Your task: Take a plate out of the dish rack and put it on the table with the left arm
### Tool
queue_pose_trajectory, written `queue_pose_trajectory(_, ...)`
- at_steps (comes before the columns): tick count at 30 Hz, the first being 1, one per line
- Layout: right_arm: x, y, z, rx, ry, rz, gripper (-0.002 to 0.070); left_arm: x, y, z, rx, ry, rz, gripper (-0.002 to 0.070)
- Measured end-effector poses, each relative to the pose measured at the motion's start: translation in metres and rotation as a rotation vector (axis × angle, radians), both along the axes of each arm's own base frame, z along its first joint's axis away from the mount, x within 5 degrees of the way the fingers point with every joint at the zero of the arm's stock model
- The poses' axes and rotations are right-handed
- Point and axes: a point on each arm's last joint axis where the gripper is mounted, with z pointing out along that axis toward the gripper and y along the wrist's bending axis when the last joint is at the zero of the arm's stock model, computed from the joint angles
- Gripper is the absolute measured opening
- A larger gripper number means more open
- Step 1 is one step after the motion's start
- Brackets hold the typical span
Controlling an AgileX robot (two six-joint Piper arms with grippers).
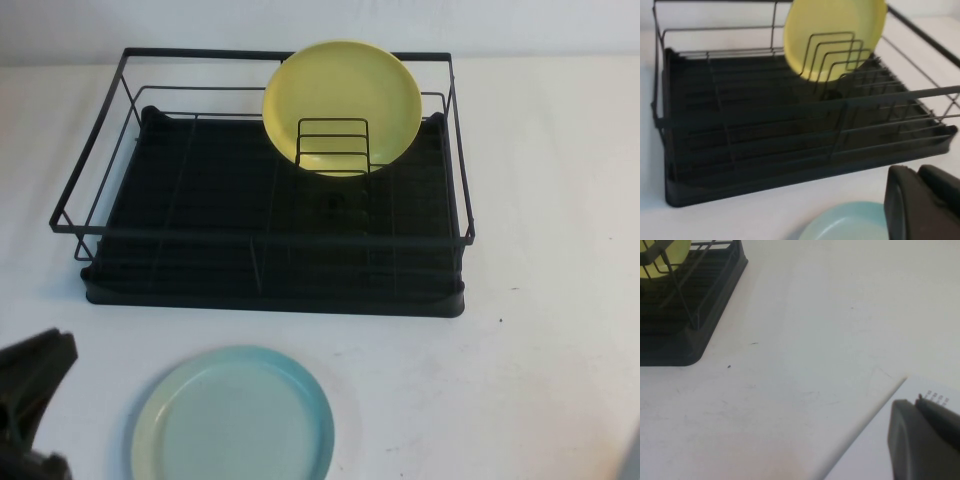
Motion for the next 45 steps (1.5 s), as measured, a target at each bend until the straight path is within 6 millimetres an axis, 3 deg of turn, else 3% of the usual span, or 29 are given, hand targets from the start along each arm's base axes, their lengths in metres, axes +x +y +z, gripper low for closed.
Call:
queue_pose_trajectory(8,0.0,0.0,0.0,0.0,0.0,0.0,-0.002,-0.032,-0.002,-0.014,0.027,-0.027,-0.082,-0.0001)
queue_pose_trajectory(19,0.0,0.0,0.0,0.0,0.0,0.0,-0.002,-0.029,0.009,-0.012,0.009,-0.11,0.053,-0.0003)
queue_pose_trajectory(26,0.0,0.0,0.0,0.0,0.0,0.0,-0.002,-0.027,0.026,-0.053,-0.164,-0.094,0.288,-0.0003)
queue_pose_trajectory(30,0.0,0.0,0.0,0.0,0.0,0.0,-0.002,-0.03,0.032,-0.08,-0.163,-0.2,0.339,-0.0003)
queue_pose_trajectory(33,0.0,0.0,0.0,0.0,0.0,0.0,-0.002,-0.033,0.033,-0.084,-0.166,-0.249,0.34,-0.0003)
queue_pose_trajectory(37,0.0,0.0,0.0,0.0,0.0,0.0,-0.002,-0.034,0.033,-0.094,-0.138,-0.141,0.346,-0.0003)
queue_pose_trajectory(41,0.0,0.0,0.0,0.0,0.0,0.0,-0.002,-0.037,0.033,-0.107,-0.014,-0.026,0.328,-0.0003)
queue_pose_trajectory(45,0.0,0.0,0.0,0.0,0.0,0.0,-0.002,-0.037,0.033,-0.109,0.08,-0.041,0.301,-0.0003)
